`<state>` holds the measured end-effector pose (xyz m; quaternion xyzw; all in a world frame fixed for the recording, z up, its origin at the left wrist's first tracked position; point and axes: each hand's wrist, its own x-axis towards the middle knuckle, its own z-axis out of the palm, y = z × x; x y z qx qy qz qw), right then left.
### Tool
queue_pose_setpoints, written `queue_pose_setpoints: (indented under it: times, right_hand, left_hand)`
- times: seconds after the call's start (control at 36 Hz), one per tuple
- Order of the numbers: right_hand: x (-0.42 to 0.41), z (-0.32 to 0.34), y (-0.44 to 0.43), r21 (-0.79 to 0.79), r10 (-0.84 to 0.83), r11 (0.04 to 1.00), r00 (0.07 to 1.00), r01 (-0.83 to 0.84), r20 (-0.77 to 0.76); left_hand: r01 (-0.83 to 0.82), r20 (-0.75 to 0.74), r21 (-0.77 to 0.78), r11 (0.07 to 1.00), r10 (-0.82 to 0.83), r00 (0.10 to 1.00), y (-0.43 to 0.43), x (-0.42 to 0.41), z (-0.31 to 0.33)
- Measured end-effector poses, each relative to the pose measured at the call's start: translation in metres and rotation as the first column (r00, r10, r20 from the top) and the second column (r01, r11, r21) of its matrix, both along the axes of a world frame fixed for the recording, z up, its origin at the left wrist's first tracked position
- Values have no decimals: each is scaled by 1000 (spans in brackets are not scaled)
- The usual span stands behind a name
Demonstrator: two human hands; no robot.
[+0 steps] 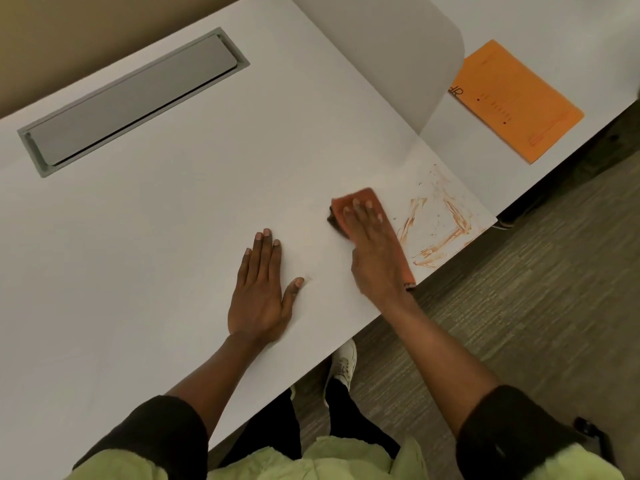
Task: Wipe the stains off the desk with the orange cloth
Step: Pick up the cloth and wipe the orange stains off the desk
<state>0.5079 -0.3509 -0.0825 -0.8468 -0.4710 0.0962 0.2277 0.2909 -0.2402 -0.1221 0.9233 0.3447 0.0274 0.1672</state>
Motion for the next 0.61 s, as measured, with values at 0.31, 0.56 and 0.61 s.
queue_pose_setpoints:
  times: [0.31, 0.56, 0.61]
  right_hand:
    - [-70, -10, -29, 16, 450, 893, 893, -451, 13]
    - [-26, -3, -31, 28, 357, 933, 933, -358, 33]
    - [-29, 0, -5, 27, 223, 974, 975, -223, 14]
  left_hand:
    - [-82, 146, -137, 987, 102, 984, -2, -5, 11]
    - [-126, 193, -122, 985, 148, 970, -4, -4, 17]
    - [-125, 181, -122, 985, 146, 973, -5, -5, 18]
